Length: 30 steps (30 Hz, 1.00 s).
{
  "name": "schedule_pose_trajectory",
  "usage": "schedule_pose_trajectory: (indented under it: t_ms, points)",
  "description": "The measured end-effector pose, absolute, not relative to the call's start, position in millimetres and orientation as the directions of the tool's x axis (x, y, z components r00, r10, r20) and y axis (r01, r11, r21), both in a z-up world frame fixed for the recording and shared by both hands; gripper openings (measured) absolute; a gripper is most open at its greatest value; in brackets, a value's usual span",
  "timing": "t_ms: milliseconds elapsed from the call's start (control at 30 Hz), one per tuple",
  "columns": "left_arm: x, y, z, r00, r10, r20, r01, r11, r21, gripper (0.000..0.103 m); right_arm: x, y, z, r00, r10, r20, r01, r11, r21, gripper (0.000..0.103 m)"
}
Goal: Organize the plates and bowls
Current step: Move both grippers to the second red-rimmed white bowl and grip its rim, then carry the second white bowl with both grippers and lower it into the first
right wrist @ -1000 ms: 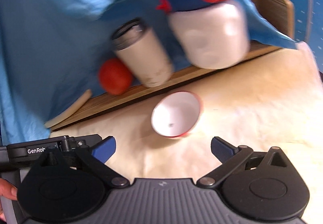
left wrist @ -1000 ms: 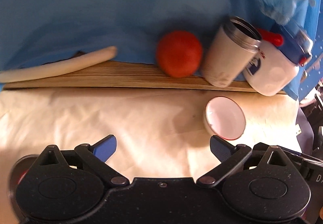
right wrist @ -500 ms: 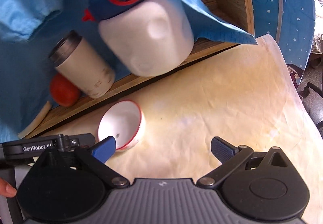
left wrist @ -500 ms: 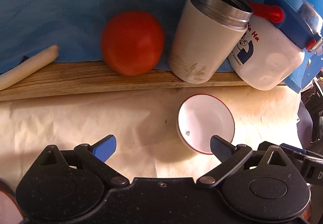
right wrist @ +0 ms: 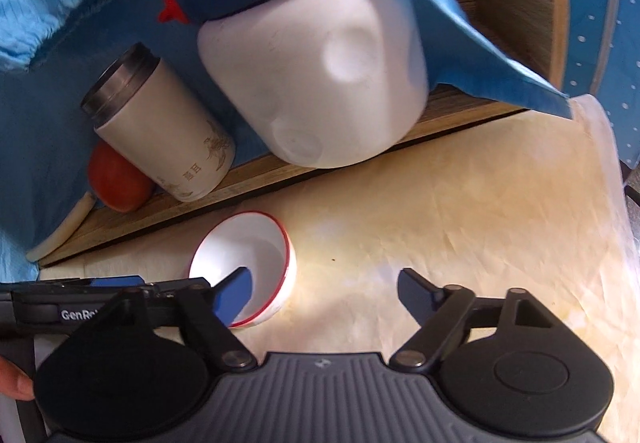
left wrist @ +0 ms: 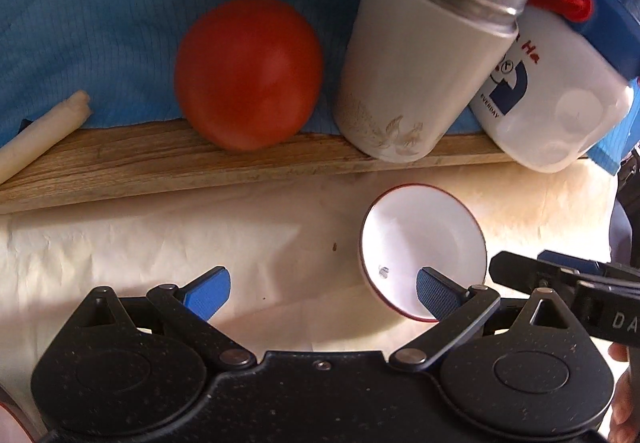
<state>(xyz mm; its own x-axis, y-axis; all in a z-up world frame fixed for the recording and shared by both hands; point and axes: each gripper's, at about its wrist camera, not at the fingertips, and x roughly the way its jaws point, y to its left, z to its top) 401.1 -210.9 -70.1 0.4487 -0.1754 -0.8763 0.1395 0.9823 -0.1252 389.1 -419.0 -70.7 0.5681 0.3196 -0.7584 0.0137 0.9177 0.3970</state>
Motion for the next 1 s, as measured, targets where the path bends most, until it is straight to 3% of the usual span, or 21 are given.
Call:
schedule_pose_trajectory:
  t_ms: [333,400,467,633,800,1000]
  points:
    - [400.4,-214.5,-72.0,0.455,-0.2,-0.868,0.16,0.977,-0.141,0.091,400.6,-410.8,-79.6,0.533,0.35,-0.77,-0.011,0.913,0.407,0.055]
    - [399.2,-213.7,-69.2,0.455,-0.211,-0.865,0.165,0.975,-0.151,0.076,404.9,-408.4,-81.7,0.527,0.364,-0.768,-0.019,0.908,0.418,0.048]
    - [401.1,-215.3,-69.4,0.445,-0.217,-0.869,0.168,0.973,-0.158,0.072,406.8,-406.4,-81.8,0.528,0.368,-0.766,-0.026,0.908,0.418,0.039]
    - [404.3,-217.0,-71.7,0.434,-0.237,-0.87,0.17,0.969,-0.179,0.05,409.0,-401.4,-81.4,0.52,0.381,-0.764,-0.035,0.904,0.427,0.024]
    - [406.6,-221.9,-77.5,0.406,-0.275,-0.872,0.173,0.96,-0.222,0.022,411.4,-399.3,-85.0,0.513,0.404,-0.758,-0.027,0.89,0.456,0.013]
    - [405.1,-227.3,-79.4,0.415,-0.284,-0.865,0.165,0.958,-0.235,0.014,407.9,-398.9,-87.4,0.522,0.391,-0.758,-0.013,0.892,0.452,0.012]
